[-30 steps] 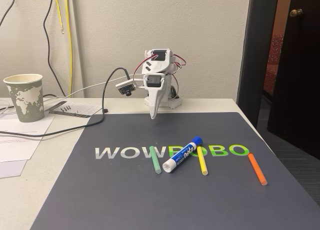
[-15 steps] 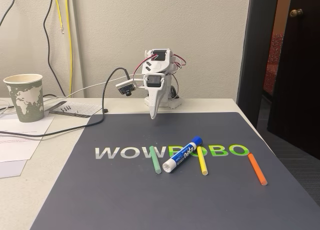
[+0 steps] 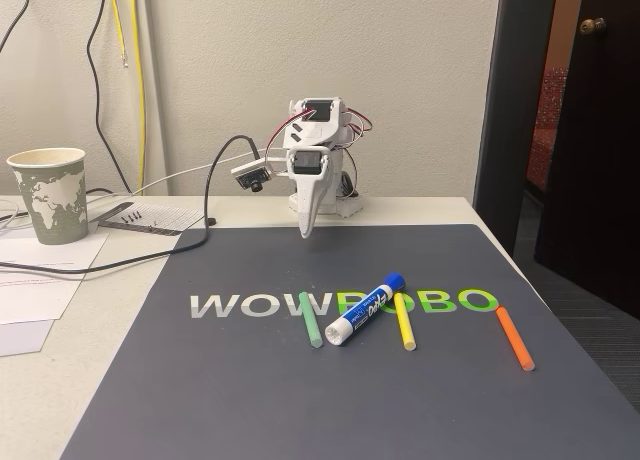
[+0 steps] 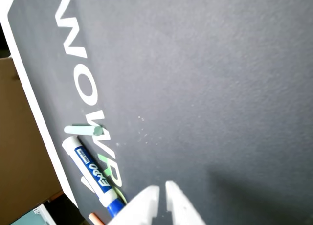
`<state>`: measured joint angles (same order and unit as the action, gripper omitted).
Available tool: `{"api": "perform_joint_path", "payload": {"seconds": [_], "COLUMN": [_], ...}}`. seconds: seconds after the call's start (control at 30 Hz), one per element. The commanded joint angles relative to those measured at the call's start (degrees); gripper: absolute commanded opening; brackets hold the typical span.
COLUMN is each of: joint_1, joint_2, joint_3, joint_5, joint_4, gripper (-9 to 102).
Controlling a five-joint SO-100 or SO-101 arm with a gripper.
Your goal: Pick up the blue marker.
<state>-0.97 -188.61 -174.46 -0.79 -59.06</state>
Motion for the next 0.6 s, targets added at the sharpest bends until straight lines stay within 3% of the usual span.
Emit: {"api": "perform_joint_path", "payload": {"seconds": [0.0, 0.57], "joint_1": [0.53, 3.60], "joint_2": [-3.34, -3.25], "joint_3": [0.09, 0.09], "joint_5": [-0.97, -0.79], "joint_4": [2.99, 16.61], "gripper": [0, 0]}}
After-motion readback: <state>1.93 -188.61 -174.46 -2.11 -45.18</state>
